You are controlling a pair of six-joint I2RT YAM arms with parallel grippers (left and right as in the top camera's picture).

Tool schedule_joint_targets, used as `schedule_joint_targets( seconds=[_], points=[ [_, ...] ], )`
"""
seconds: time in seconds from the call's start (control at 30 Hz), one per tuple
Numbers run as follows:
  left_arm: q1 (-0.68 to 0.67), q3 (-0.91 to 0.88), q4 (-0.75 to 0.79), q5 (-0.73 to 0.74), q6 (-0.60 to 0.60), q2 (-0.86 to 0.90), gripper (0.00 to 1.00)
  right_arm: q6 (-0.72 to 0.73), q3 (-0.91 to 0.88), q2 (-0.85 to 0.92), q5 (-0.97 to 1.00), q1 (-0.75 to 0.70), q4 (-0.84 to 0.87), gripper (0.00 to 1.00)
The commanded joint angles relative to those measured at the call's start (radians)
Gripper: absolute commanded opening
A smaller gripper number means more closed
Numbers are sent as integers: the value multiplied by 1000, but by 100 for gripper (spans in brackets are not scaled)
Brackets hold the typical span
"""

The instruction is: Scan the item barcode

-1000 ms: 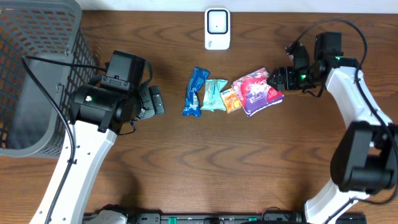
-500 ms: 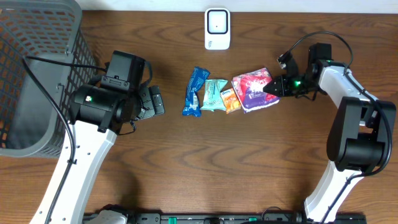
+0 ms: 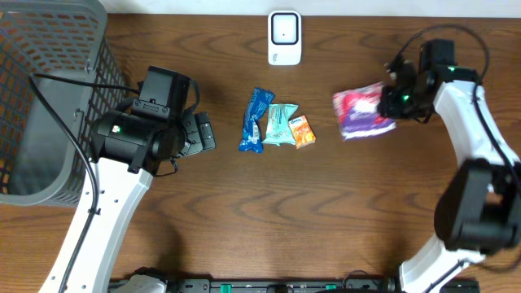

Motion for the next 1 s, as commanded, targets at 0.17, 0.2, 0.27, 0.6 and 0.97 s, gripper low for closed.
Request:
schedule_joint_targets(
  seconds=[0.17,0.2,0.27,0.6,0.97],
  points=[
    [4,-2,-3,-12,-9,6,98,312,19,-112,999,167,3,1],
    [4,-2,-3,-13,-9,6,98,311,7,-99,1041,182,17,1],
    [4,-2,-3,-13,-9,6,98,310,-14,-71,1106,203,32,1],
    [4,-2,-3,-13,-9,6,98,277,-32,153,1199,364,40,1],
    [4,-2,-3,-13,-9,6,98,280,8,171,1025,532,77,52]
  ],
)
